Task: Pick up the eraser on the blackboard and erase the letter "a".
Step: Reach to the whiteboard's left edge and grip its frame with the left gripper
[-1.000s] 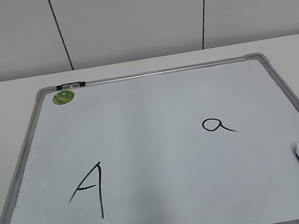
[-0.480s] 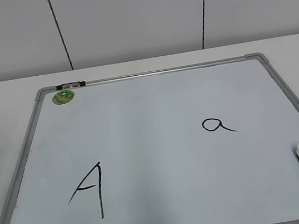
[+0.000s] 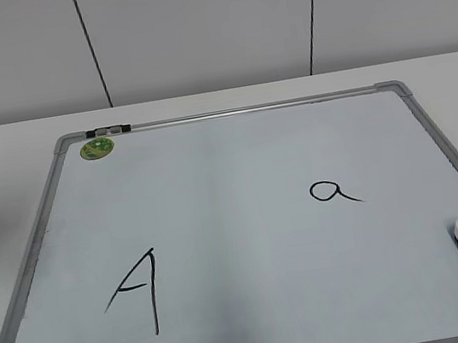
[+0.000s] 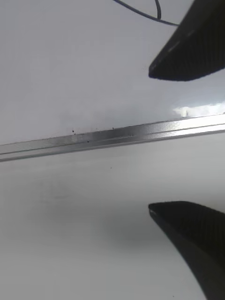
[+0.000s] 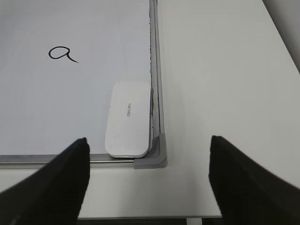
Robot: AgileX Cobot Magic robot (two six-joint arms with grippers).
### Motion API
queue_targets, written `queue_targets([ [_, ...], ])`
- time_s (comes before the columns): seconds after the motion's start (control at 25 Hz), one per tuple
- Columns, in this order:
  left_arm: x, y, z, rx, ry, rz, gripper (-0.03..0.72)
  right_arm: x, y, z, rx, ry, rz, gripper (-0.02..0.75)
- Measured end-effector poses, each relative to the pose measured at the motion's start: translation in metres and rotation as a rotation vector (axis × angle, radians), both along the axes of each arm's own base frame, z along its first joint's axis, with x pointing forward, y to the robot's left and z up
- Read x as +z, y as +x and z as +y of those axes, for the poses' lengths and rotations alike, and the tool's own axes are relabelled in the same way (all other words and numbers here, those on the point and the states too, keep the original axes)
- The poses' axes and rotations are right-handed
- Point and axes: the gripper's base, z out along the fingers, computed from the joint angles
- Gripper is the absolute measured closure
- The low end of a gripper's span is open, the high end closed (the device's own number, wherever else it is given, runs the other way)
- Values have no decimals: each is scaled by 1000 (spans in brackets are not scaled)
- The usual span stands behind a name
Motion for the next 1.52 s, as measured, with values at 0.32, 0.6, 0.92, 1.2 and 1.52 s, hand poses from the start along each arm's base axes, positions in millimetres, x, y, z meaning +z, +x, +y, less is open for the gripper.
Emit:
queue_targets([
  [0.32,-10,51,-10,-69,-16,186,105,0,0,0,0,0,0,151],
  [0.6,-27,77,-11,-99,-30,321,193,0,0,0,0,0,-3,150],
  [0.92,-60,99,6,-83,-147,428,244,0,0,0,0,0,-3,151],
  [1.2,-78,115,15,-83,-220,449,342,0,0,0,0,0,-3,150],
  [1.52,-97,122,28,-46,-278,477,405,0,0,0,0,0,-3,151],
])
